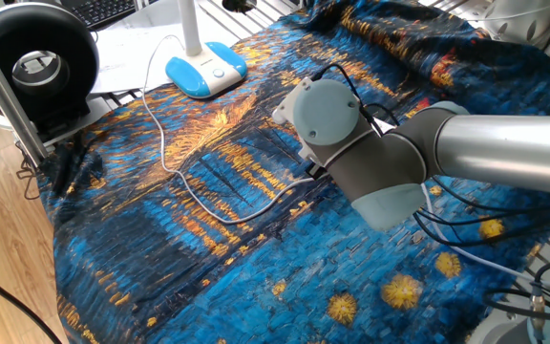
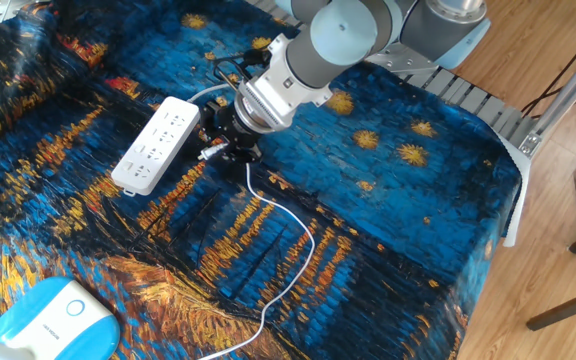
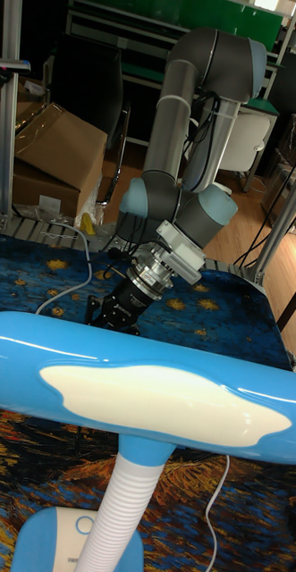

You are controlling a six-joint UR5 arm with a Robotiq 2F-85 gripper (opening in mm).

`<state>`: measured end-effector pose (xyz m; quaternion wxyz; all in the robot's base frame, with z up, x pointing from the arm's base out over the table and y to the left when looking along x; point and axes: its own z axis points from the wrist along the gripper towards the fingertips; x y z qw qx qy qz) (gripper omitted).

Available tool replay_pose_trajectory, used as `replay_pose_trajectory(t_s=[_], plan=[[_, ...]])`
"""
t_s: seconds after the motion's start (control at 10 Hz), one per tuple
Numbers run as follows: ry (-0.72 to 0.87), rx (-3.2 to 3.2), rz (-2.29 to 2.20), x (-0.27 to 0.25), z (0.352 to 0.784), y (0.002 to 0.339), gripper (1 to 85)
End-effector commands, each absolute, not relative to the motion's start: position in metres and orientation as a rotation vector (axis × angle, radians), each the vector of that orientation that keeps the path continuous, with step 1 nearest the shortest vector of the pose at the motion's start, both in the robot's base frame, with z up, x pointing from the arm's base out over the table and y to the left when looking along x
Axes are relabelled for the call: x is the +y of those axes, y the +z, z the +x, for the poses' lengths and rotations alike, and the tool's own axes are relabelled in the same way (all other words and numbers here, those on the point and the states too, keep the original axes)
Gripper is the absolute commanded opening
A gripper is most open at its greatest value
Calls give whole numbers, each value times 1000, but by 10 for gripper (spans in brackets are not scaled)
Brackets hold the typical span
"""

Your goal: Plug in the power cord of the desk lamp, turn on the socket, and light up the desk lamp

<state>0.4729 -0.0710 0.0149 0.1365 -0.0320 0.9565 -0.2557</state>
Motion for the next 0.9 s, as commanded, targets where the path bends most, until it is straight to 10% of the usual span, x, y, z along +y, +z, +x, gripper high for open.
replay_pose_trajectory(t_s=[0.0, 0.8], plan=[[-729, 2777, -67, -73, 470, 13, 257], [-701, 2808, -83, -73, 464, 9, 260]])
